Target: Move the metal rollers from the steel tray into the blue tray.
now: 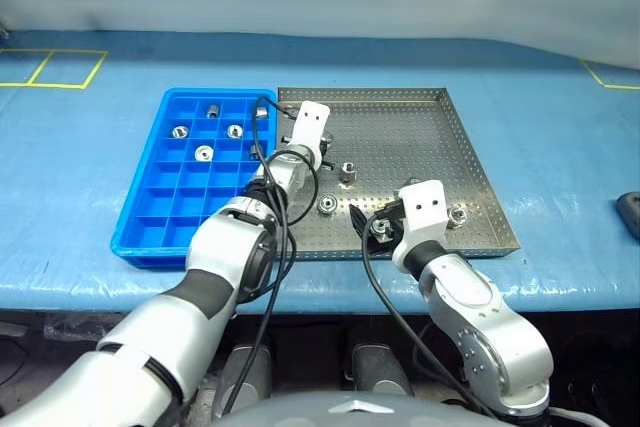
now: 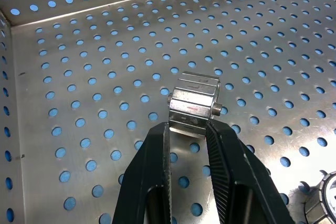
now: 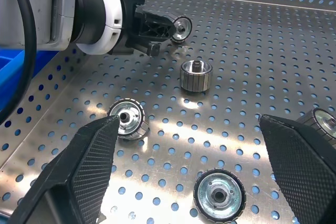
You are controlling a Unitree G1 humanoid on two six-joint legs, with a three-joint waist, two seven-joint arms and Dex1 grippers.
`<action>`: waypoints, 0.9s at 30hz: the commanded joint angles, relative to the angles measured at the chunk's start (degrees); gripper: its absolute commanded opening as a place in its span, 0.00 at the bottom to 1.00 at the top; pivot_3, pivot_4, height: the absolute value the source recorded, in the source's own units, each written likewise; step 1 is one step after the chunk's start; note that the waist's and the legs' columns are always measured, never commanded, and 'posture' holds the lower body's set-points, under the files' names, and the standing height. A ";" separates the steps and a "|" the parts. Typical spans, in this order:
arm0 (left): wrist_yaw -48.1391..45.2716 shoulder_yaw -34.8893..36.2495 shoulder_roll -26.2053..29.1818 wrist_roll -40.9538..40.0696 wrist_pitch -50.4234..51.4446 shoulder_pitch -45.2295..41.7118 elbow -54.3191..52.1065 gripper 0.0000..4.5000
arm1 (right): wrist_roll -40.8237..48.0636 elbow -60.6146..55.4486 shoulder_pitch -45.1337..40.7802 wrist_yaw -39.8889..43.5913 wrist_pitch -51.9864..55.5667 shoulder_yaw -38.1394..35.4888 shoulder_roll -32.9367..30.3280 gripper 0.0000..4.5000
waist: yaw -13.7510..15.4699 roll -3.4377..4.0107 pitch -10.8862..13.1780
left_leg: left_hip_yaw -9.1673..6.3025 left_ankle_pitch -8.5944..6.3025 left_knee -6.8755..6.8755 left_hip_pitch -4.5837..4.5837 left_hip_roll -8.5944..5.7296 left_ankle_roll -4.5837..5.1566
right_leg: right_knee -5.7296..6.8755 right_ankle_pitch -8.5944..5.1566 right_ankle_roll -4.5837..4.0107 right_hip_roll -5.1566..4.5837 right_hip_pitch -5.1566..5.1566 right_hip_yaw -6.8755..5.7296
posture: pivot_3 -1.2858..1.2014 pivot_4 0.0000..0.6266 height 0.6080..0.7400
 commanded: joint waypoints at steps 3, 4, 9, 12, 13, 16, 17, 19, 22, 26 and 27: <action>-5.88 1.80 1.65 -2.68 0.44 -2.64 -7.23 0.14 | -0.08 -1.92 0.17 -0.46 -1.41 -0.07 1.03 1.00 | 0.00 0.00 0.00 | 0.00 0.00 0.00 -0.01 0.00 0.00 | 0.00 0.00 0.01 0.00 0.00 0.00 | 0.50 0.24 1.00; -7.33 2.11 2.38 -3.48 1.87 -2.08 -10.07 0.14 | -0.11 -1.84 0.25 -0.51 -1.45 0.08 1.25 1.00 | -0.02 0.00 0.00 | 0.00 0.00 0.00 -0.02 0.00 0.00 | 0.00 0.00 0.00 0.00 -0.01 0.00 | 0.50 0.24 1.00; -12.70 2.23 6.23 -6.99 11.09 5.26 -30.11 0.14 | -0.13 -0.88 0.42 -0.23 -1.88 0.73 2.17 1.00 | -0.67 0.05 -0.02 | 0.04 0.00 -0.07 0.06 0.02 0.00 | 0.02 0.01 -0.01 0.00 -0.01 0.08 | 0.51 0.24 1.00; -15.21 1.37 9.49 -8.56 17.10 12.00 -45.01 0.14 | 0.04 -0.10 -0.10 0.21 -2.30 1.36 2.46 1.00 | -0.85 0.08 -0.03 | 0.06 0.00 -0.12 0.15 0.03 0.00 | 0.08 0.01 -0.02 0.01 -0.01 0.13 | 0.51 0.24 1.00; -15.94 1.31 10.95 -9.30 19.52 14.61 -50.49 0.14 | 0.05 0.13 -0.29 0.30 -2.39 1.52 2.53 1.00 | -0.75 0.08 -0.03 | 0.06 0.00 -0.14 0.18 0.04 0.00 | 0.11 0.01 -0.05 0.02 0.00 0.14 | 0.52 0.24 1.00; -18.87 0.83 16.33 -11.27 25.93 22.57 -66.08 0.14 | 0.16 0.56 -0.59 0.74 -2.57 1.80 2.55 1.00 | -0.64 0.11 0.00 | 0.06 0.00 -0.11 0.16 0.07 -0.01 | 0.14 0.12 -0.23 0.04 -0.02 0.15 | 0.52 0.24 1.00; -19.12 0.70 18.00 -11.39 27.61 24.69 -69.97 0.14 | 0.23 0.71 -0.63 0.89 -2.61 1.81 2.58 1.00 | -0.48 0.11 0.00 | 0.04 0.01 -0.09 0.15 0.08 -0.01 | 0.15 0.12 -0.25 0.05 -0.01 0.13 | 0.52 0.24 1.00; -18.53 0.87 20.32 -11.51 30.43 27.53 -75.38 0.14 | 0.27 0.87 -0.63 1.03 -2.60 1.88 2.58 1.00 | 0.13 0.10 0.00 | 0.04 0.01 -0.06 0.16 0.09 -0.02 | 0.15 0.07 -0.34 0.05 0.00 0.12 | 0.53 0.24 1.00; -12.82 3.20 23.14 -8.83 35.01 32.53 -83.68 0.14 | 0.83 1.86 -0.96 1.70 -2.67 2.30 2.86 1.00 | 0.87 0.10 0.00 | 0.04 0.02 0.00 0.20 0.07 -0.04 | 0.13 -0.19 -0.36 0.03 0.08 0.12 | 0.55 0.24 1.00; -6.05 5.54 22.08 -7.45 38.19 35.71 -87.38 0.14 | 1.34 3.43 -2.40 2.99 -2.66 3.60 2.82 1.00 | 1.70 0.10 0.00 | 0.03 0.05 0.05 0.27 0.08 -0.06 | 0.15 -0.19 -0.35 0.04 0.14 0.10 | 0.57 0.24 1.00; -4.35 5.55 21.78 -6.49 38.25 36.42 -87.55 0.14 | 1.44 3.74 -2.87 3.31 -2.60 3.93 2.70 1.00 | 1.89 0.10 0.00 | 0.02 0.07 0.05 0.27 0.08 -0.06 | 0.17 -0.18 -0.35 0.04 0.14 0.09 | 0.57 0.24 1.00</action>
